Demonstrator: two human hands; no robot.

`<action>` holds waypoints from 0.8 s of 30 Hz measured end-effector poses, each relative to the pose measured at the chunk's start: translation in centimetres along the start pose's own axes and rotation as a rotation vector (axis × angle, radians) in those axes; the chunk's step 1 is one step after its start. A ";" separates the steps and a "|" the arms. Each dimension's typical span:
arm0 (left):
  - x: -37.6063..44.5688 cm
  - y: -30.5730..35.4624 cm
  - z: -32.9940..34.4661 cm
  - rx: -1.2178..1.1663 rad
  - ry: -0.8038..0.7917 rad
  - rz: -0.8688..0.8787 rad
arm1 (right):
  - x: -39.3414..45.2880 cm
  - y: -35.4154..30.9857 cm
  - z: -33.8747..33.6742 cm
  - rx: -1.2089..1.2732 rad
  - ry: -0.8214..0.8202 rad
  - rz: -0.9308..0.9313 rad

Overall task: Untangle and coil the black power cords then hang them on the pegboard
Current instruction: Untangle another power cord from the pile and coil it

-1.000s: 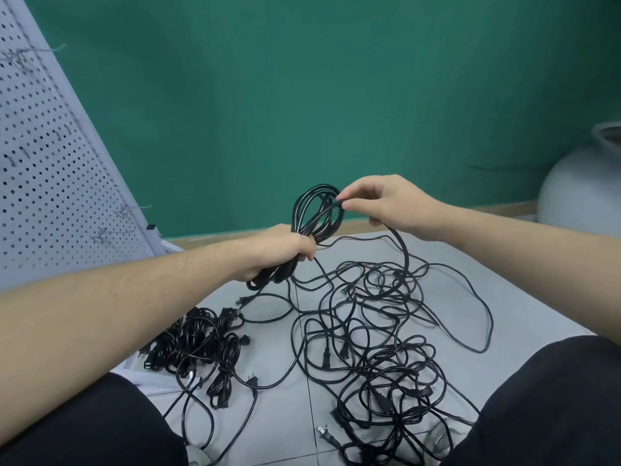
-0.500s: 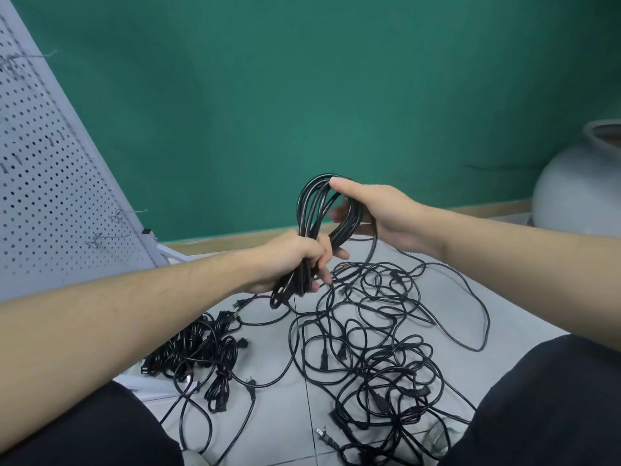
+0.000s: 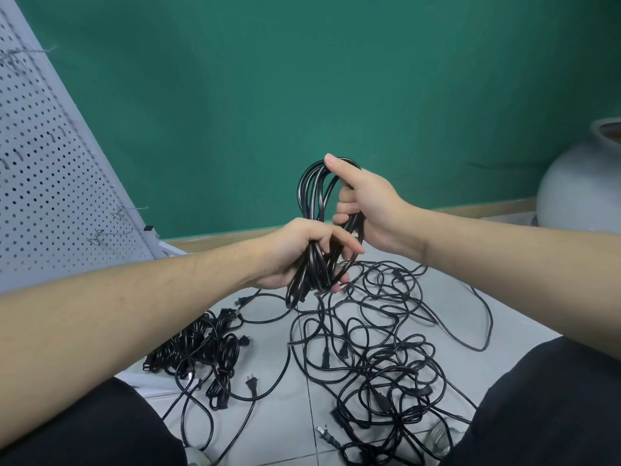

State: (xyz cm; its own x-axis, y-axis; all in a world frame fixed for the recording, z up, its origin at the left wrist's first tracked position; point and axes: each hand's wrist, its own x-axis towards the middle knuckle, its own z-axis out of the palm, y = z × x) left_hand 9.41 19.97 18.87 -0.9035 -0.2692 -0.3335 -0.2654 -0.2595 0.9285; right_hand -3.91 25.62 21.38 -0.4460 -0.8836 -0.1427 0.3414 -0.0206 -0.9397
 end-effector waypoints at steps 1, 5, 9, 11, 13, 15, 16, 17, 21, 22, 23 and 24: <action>-0.1 0.2 -0.1 -0.014 -0.032 -0.018 | 0.0 0.1 0.1 0.003 0.011 -0.004; -0.3 0.7 -0.9 -0.021 -0.056 -0.053 | 0.1 0.2 0.2 -0.023 0.013 0.012; -0.4 0.1 -2.1 -0.038 0.024 -0.002 | 0.5 0.0 -1.1 0.005 -0.097 0.107; -0.2 0.0 -2.2 -0.081 0.093 0.077 | 0.6 0.6 -1.7 -0.028 -0.172 0.138; -0.2 0.2 -2.0 -0.130 0.155 0.153 | 0.5 1.8 -1.9 -0.216 -0.253 0.147; -0.1 0.6 -1.8 -0.196 0.203 0.212 | 0.1 3.0 -2.3 -0.629 -0.381 0.106; -0.1 0.8 -1.7 -0.230 0.221 0.232 | -0.1 3.6 -2.5 -0.819 -0.487 0.100; -0.1 1.0 -1.6 -0.252 0.242 0.251 | -0.3 4.0 -2.5 -0.954 -0.578 0.116; 0.0 1.7 -1.3 -0.284 0.308 0.358 | -0.4 4.6 -2.7 -1.023 -0.653 0.131; 0.1 1.8 -1.4 -0.287 0.322 0.368 | -0.3 4.6 -2.7 -1.003 -0.644 0.165; 0.1 2.0 -1.5 -0.283 0.344 0.371 | -0.1 4.6 -2.8 -0.985 -0.634 0.220; 0.2 2.0 -1.8 -0.274 0.371 0.368 | 0.0 4.6 -3.1 -0.965 -0.621 0.282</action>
State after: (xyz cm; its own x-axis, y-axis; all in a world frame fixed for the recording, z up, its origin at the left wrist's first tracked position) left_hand 9.32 17.75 20.41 -0.7286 -0.6806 -0.0775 0.1847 -0.3042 0.9345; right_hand -4.91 26.94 16.12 0.1144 -0.8819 -0.4573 -0.5213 0.3386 -0.7833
